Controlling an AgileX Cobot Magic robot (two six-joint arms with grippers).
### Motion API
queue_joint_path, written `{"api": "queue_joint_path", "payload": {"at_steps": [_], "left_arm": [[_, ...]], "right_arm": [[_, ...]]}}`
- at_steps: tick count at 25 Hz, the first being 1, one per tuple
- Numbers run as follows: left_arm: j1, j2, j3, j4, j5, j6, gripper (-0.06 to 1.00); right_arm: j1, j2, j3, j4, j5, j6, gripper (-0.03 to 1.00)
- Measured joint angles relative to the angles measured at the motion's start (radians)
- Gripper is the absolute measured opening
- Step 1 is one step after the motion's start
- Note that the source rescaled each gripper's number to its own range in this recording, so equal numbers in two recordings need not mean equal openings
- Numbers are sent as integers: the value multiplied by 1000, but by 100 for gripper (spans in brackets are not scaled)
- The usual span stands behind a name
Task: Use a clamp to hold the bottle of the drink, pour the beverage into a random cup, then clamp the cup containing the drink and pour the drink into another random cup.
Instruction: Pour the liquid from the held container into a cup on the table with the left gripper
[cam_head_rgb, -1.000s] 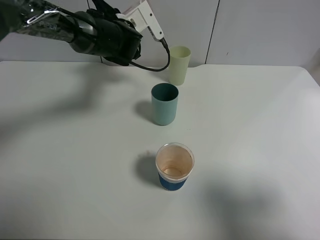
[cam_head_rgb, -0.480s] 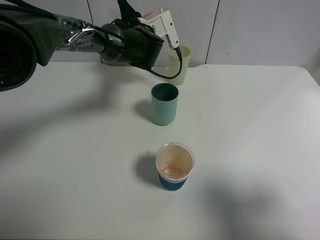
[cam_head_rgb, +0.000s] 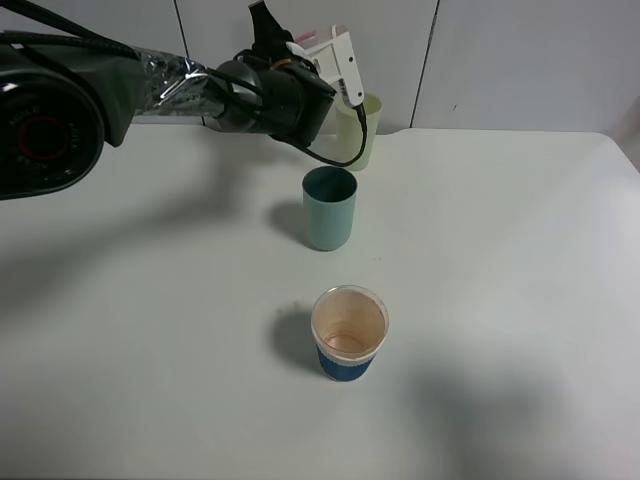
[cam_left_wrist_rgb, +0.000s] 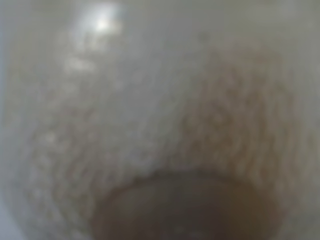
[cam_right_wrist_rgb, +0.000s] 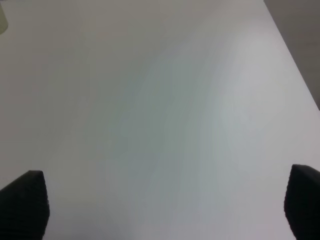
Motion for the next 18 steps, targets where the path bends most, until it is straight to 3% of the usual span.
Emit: {"api": "queue_joint_path", "payload": {"at_steps": [8, 18], "left_arm": [[3, 0, 0, 89, 6, 2, 5], [24, 16, -1, 141, 39, 3, 5]], "right_arm": [[0, 0, 0, 0, 0, 0, 100], [0, 0, 0, 0, 0, 0, 100]]}}
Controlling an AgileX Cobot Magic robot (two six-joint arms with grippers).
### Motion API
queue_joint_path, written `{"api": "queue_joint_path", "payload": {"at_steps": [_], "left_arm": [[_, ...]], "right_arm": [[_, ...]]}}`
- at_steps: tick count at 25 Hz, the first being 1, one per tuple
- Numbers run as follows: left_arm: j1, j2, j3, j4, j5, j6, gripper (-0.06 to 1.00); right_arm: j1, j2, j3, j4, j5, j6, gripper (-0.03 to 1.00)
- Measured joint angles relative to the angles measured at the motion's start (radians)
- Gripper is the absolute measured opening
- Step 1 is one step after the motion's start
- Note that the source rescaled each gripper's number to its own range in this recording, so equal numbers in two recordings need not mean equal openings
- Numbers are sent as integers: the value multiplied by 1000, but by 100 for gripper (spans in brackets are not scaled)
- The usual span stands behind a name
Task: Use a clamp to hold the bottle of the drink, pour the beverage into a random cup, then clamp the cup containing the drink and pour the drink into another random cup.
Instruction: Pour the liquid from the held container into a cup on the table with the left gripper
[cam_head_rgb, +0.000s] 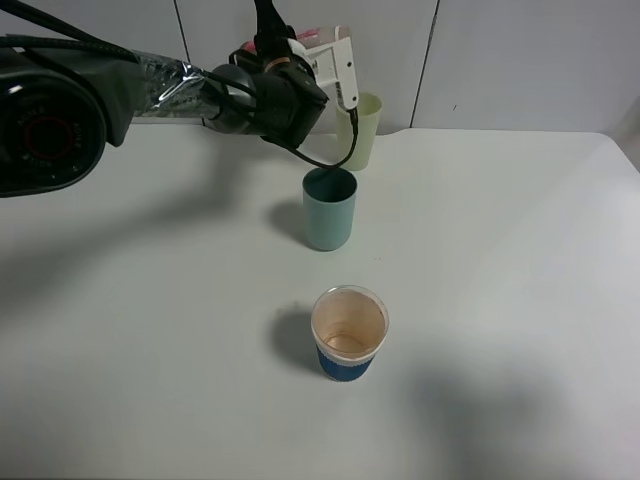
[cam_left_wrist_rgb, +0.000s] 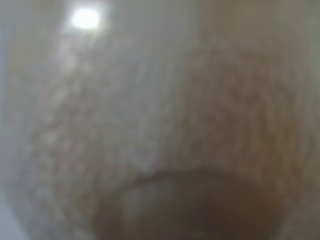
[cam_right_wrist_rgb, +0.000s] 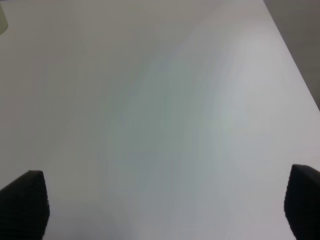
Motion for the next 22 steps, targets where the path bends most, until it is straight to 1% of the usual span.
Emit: {"api": "queue_joint_path", "payload": {"at_steps": [7, 18, 22], "left_arm": [[11, 0, 0, 39, 48, 0, 5], [13, 0, 0, 93, 42, 0, 5], [13, 0, 0, 95, 37, 11, 5]], "right_arm": [[0, 0, 0, 0, 0, 0, 100], [0, 0, 0, 0, 0, 0, 100], [0, 0, 0, 0, 0, 0, 100]]}}
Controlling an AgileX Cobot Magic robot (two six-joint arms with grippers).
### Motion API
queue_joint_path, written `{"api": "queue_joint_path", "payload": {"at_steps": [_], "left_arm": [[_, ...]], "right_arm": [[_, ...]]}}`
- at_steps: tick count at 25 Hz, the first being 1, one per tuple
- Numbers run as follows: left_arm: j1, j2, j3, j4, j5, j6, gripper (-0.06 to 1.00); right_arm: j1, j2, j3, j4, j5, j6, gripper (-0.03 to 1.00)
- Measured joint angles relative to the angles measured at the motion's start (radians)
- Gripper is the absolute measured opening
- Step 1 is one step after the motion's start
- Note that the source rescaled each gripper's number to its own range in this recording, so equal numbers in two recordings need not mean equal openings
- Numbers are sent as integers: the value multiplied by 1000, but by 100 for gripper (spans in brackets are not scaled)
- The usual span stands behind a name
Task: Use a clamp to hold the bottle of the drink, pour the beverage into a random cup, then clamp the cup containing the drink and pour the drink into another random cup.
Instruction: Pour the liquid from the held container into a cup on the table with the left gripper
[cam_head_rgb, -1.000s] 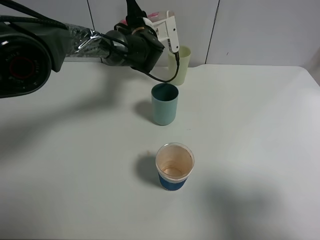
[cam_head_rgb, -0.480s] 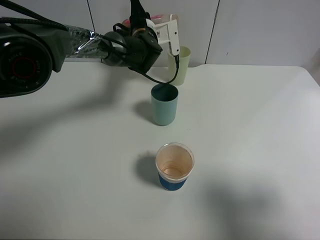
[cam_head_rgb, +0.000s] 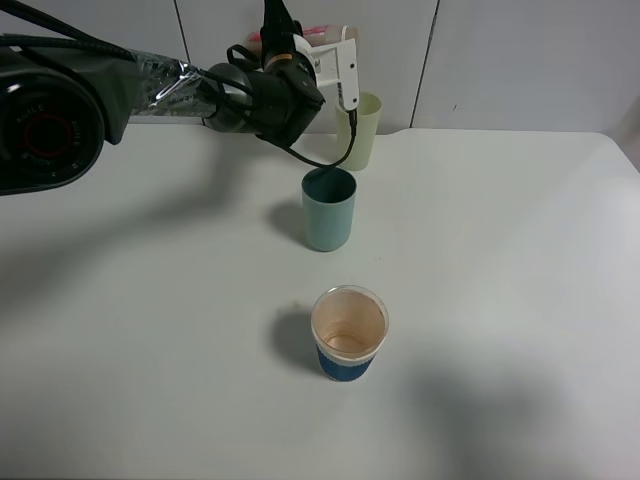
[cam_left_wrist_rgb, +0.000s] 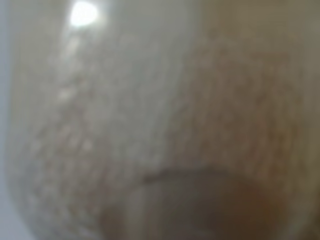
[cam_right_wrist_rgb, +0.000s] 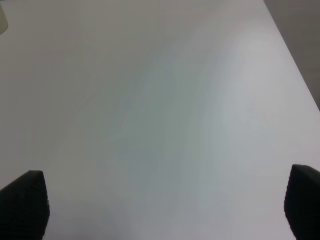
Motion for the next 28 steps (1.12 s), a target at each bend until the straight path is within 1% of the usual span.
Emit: {"api": "queue_joint_path", "payload": {"at_steps": [9, 16, 28], "left_arm": [[0, 0, 0, 22, -8, 67, 5], [0, 0, 0, 64, -23, 74, 5], [0, 0, 0, 81, -28, 74, 5]], "right_arm": [[0, 0, 0, 0, 0, 0, 100], [0, 0, 0, 0, 0, 0, 100], [0, 0, 0, 0, 0, 0, 100]]}}
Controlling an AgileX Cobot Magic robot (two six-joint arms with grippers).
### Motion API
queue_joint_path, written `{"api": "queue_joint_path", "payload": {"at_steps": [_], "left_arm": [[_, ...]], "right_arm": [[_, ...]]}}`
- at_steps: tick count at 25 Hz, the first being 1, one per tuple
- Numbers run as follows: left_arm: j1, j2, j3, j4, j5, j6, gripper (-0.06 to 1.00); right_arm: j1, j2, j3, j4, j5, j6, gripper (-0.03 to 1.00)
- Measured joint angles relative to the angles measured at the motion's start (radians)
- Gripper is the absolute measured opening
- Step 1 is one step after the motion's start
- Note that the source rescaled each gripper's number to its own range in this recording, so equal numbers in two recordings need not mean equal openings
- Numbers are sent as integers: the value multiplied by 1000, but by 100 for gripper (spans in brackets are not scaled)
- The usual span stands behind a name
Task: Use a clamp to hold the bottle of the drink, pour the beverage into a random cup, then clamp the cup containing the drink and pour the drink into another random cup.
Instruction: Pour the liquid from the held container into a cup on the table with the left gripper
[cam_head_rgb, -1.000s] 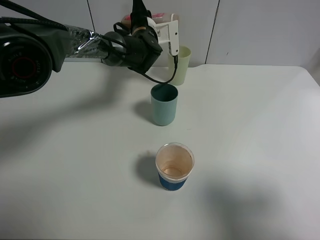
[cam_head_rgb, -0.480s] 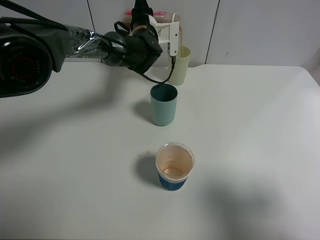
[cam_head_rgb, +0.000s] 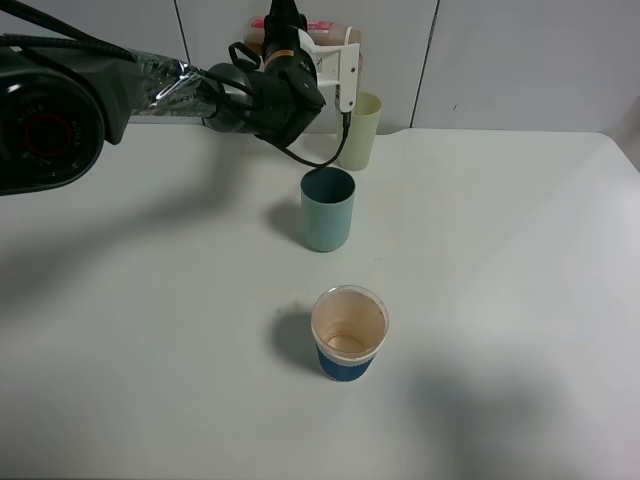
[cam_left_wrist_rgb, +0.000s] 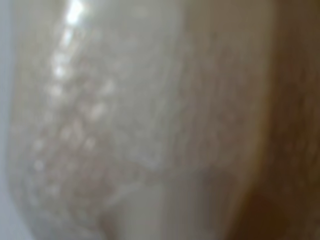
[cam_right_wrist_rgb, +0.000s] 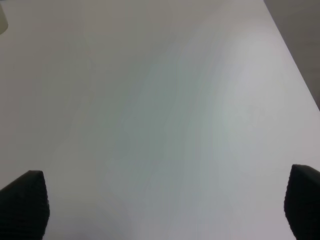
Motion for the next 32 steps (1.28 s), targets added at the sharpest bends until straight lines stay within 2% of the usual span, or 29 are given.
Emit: {"api": "queue_joint_path", "payload": {"at_steps": [12, 32], "left_arm": [[6, 0, 0, 3, -39, 2, 5], [13, 0, 0, 55, -48, 5, 5]], "right_arm": [[0, 0, 0, 0, 0, 0, 100], [0, 0, 0, 0, 0, 0, 100]]}}
